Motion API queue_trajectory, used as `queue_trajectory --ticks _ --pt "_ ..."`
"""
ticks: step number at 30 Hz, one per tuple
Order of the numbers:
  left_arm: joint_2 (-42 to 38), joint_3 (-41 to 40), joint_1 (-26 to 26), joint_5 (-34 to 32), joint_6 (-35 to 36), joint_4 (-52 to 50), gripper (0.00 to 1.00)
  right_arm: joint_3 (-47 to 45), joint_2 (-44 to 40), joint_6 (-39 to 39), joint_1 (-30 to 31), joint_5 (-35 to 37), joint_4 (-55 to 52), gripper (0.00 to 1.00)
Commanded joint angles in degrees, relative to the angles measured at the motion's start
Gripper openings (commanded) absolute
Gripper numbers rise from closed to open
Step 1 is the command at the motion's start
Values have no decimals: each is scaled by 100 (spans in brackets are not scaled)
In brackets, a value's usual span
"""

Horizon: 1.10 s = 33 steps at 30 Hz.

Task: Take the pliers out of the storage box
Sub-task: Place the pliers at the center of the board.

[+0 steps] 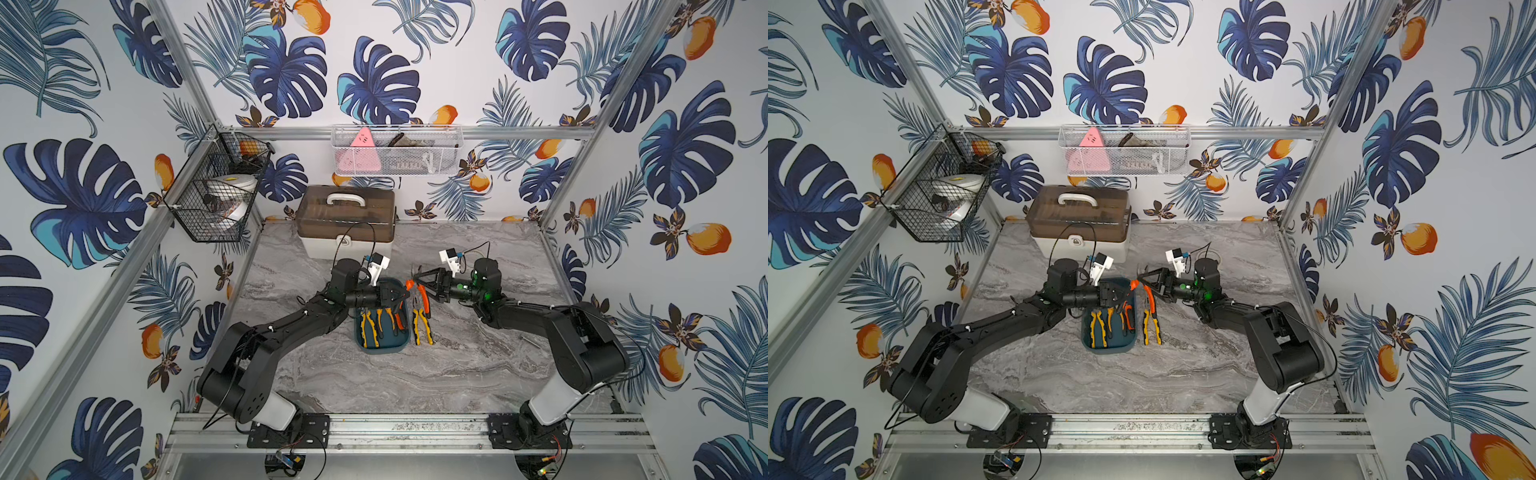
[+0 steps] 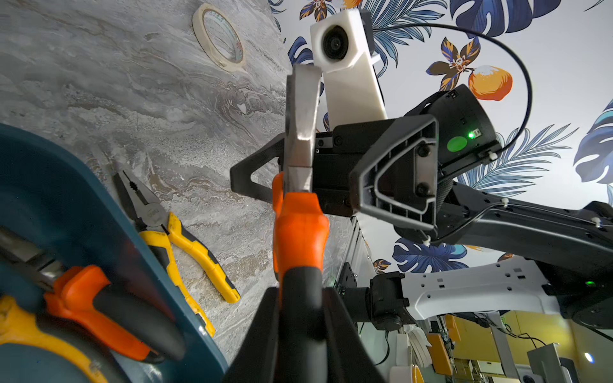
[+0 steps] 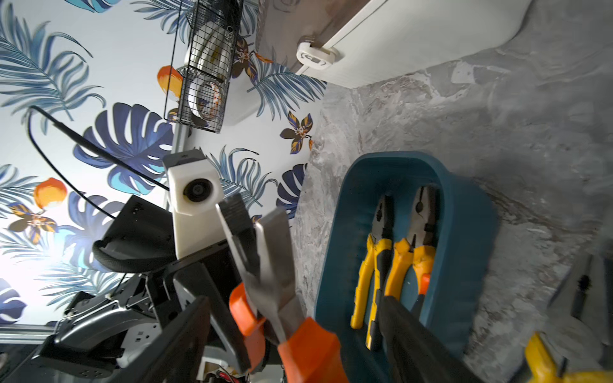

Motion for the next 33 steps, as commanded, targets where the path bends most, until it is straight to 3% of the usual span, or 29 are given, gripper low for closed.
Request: queue_trajectory --ticks 1,4,6,8,16,25,33 --pt "98 14 -147 -130 112 450 0 -2 509 1729 102 -96 2419 78" --pt "207 86 -397 -458 362 196 0 127 1089 2568 201 5 3475 65" --pt "297 118 -531 -574 456 116 0 133 1111 2486 275 64 3453 51" --pt "354 96 -559 -572 451 148 0 74 1032 2401 313 124 3437 45" --pt "133 -71 -492 -848 568 65 0 -125 941 2147 300 137 3170 47" --pt "-108 -731 -20 -1123 -59 975 0 -332 684 1944 262 184 2985 56" --pt "-6 -737 -91 -1055 -98 1065 0 -193 905 2272 399 174 3459 42"
